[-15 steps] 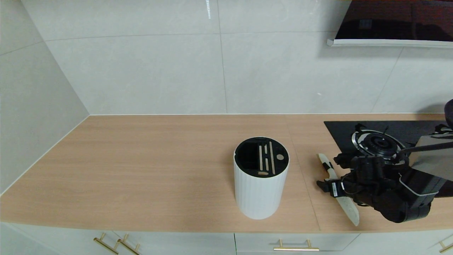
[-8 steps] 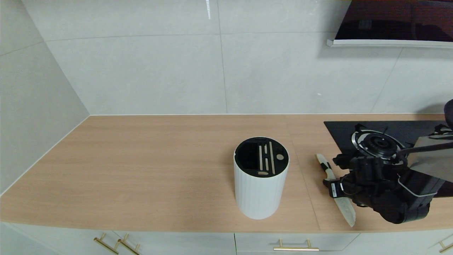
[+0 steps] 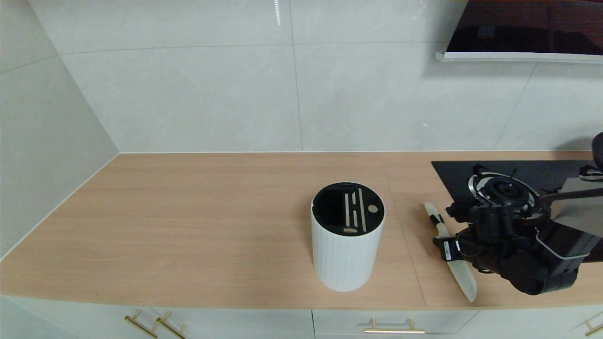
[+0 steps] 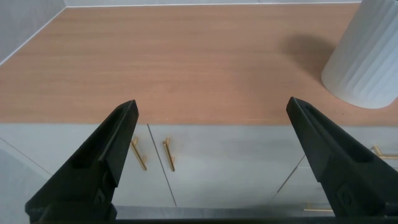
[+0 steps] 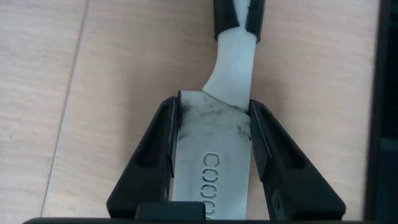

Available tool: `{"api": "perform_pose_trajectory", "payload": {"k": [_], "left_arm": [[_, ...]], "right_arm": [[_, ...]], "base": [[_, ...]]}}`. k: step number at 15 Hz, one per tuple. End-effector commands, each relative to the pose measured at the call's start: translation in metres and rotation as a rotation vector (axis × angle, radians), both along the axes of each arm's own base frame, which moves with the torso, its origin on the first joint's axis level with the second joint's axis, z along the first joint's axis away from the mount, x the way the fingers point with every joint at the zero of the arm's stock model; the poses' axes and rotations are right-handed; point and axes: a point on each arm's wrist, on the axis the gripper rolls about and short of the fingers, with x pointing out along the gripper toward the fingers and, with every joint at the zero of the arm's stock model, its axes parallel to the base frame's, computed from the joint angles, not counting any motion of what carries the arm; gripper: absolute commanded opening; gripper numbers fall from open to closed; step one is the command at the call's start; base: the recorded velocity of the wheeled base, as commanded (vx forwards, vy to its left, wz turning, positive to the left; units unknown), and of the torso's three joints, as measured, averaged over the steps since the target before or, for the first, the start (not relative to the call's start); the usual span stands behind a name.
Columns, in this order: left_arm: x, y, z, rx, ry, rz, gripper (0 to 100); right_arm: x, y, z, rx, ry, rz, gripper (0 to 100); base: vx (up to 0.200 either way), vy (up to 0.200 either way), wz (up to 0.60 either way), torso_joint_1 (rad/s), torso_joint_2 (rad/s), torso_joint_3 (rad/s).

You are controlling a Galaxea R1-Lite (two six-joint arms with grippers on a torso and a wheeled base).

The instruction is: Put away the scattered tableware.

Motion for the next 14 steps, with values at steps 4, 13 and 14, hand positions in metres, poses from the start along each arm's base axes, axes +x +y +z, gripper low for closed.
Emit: {"api": "perform_pose_trajectory", "payload": {"k": [4, 13, 14], "left_arm": [[-0.005, -0.002, 0.067, 0.002, -0.034, -0.101, 100], [0.194, -0.032, 0.175, -0.019, 0.246, -0.4, 100], [0.22, -0.045, 0.174, -0.046, 0.204, -0.441, 100]], "right_arm": [[-0.035, 0.004, 0.11, 0.043, -0.298, 0.067, 0], [-0.063, 0.078, 0.27, 0.185, -0.466, 0.198, 0], [-0.073, 0.088, 0.272, 0.207, -0.469, 0.183, 0]], "base": [[0.0, 0.0, 0.0, 0.0, 0.0, 0.0], [0.0, 0.0, 0.0, 0.0, 0.0, 0.0], [0.0, 0.0, 0.0, 0.0, 0.0, 0.0]]}}
